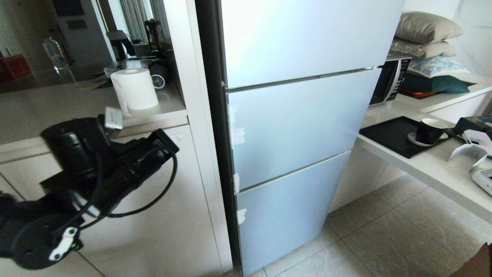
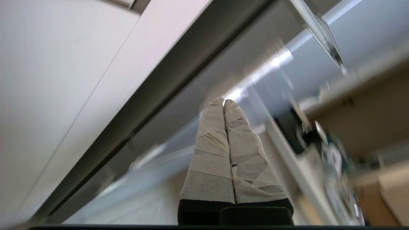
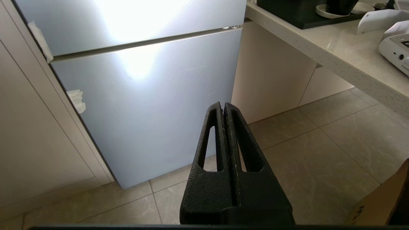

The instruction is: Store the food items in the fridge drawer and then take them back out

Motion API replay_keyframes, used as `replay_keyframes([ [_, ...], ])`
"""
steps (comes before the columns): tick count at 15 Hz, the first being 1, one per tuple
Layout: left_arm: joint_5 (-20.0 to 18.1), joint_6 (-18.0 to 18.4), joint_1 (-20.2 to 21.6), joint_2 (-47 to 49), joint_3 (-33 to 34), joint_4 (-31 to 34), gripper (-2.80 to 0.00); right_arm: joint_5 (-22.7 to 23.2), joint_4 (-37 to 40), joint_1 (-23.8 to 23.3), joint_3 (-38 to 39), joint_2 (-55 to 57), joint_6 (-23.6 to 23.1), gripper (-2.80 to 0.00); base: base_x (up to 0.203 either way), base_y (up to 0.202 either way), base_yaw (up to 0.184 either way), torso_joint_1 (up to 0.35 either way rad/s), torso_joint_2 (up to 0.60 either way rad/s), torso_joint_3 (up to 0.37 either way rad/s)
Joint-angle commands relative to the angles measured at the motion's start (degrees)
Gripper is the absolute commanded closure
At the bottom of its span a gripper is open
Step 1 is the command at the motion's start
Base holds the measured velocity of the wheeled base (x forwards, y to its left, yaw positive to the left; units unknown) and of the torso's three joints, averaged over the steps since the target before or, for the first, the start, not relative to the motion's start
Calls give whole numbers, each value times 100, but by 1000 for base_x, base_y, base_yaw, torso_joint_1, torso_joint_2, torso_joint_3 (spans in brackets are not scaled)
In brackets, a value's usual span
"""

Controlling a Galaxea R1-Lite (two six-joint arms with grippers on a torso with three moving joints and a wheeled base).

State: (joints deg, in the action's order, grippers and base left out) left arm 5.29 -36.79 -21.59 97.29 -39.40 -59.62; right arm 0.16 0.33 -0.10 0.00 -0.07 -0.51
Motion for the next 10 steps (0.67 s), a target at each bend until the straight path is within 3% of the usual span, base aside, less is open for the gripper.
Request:
replay_keyframes([
  [1,392,-110,-308,969,-815,-96,0,2,2,1,0,7,-2,0,0,0,0,0,0,0],
  [5,738,-119,-460,1518,-1788,-119,0,2,2,1,0,7,-2,0,0,0,0,0,0,0],
  [10,738,-119,-568,1916,-2366,-262,0,2,2,1,0,7,-2,0,0,0,0,0,0,0],
])
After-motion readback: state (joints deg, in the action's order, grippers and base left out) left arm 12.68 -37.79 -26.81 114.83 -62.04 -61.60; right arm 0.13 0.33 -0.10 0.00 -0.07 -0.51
